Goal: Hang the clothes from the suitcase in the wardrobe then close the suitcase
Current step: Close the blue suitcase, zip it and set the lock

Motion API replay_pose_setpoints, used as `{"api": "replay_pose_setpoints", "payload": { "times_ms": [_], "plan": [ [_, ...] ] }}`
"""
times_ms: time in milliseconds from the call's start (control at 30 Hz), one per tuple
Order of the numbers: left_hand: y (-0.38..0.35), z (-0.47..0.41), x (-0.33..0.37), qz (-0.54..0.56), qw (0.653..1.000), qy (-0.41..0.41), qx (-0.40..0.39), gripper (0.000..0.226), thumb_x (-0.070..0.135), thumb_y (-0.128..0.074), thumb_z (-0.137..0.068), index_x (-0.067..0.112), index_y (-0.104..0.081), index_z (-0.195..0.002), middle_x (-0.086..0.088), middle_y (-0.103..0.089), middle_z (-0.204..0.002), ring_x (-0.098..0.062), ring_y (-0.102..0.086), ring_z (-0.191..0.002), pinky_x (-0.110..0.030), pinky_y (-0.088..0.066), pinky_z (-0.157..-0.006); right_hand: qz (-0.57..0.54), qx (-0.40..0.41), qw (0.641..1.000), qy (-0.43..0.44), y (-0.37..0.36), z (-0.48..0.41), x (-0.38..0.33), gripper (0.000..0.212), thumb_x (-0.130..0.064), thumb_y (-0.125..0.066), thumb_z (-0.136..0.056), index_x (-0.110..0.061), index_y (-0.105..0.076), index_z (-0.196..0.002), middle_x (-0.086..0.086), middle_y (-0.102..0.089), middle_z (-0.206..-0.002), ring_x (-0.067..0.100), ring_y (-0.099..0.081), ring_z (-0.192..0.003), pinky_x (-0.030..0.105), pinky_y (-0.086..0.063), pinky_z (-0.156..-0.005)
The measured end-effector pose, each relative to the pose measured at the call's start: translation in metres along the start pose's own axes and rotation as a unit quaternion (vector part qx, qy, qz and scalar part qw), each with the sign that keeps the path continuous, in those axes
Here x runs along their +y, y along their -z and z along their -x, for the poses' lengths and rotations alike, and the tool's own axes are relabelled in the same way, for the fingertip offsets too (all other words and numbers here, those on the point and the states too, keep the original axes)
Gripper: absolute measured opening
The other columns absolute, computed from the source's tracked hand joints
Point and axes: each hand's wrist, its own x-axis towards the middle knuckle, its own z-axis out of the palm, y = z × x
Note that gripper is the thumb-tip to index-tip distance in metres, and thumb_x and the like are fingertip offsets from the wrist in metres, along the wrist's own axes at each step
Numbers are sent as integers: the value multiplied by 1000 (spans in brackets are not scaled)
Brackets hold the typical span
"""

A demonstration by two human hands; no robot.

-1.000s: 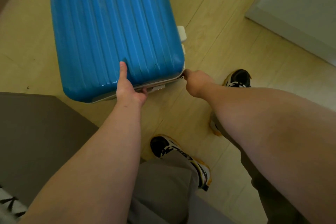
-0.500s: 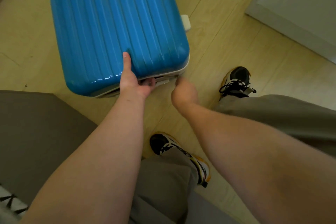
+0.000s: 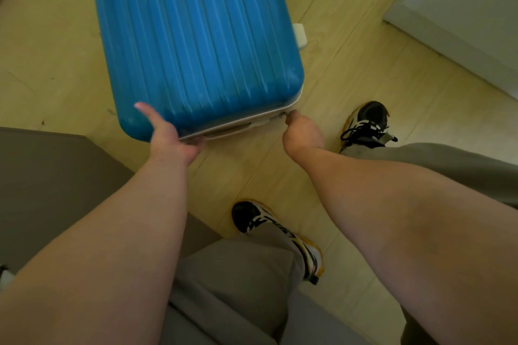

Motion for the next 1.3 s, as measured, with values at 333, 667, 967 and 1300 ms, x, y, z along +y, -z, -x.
{"api": "replay_pose_setpoints", "payload": {
  "times_ms": [333, 667, 967, 1300],
  "plan": [
    [19, -19, 7, -94, 993, -58, 32, 135, 75, -85, -52, 26, -18, -159, -3, -43, -154, -33, -40, -142, -70, -20, -116, -92, 52, 991, -77, -1, -6, 2, 45, -5, -34, -96, -20, -53, -134, 13, -62, -126, 34, -61, -110, 38, -50, -86],
    [-3, -2, 1, -198, 977, -79, 18, 103, 69, -82, -64, 22, -42, -146, 3, -56, -130, -26, -54, -121, -40, -38, -113, -38, 54, 998, -21, 9, -10, -9, 44, -3, -33, -97, -13, -52, -136, 18, -62, -124, 37, -60, -112, 41, -49, -88],
    [-25, -8, 31, -156, 965, -211, 33, 110, 71, -94, -23, 27, -51, -115, 10, -65, -119, -15, -65, -109, -38, -52, -100, -31, -36, 999, 26, -1, -14, -29, 40, -3, -38, -96, -14, -55, -131, 19, -59, -128, 37, -57, -117, 40, -48, -97],
    [-8, -21, 30, -185, 968, -147, 77, 112, 74, -85, -51, 30, -38, -141, 3, -42, -149, -24, -40, -134, -54, -26, -116, -52, -43, 998, 14, -19, -13, -34, 44, -1, -38, -94, -13, -52, -135, 18, -60, -127, 35, -58, -115, 39, -49, -97]
  ]
}}
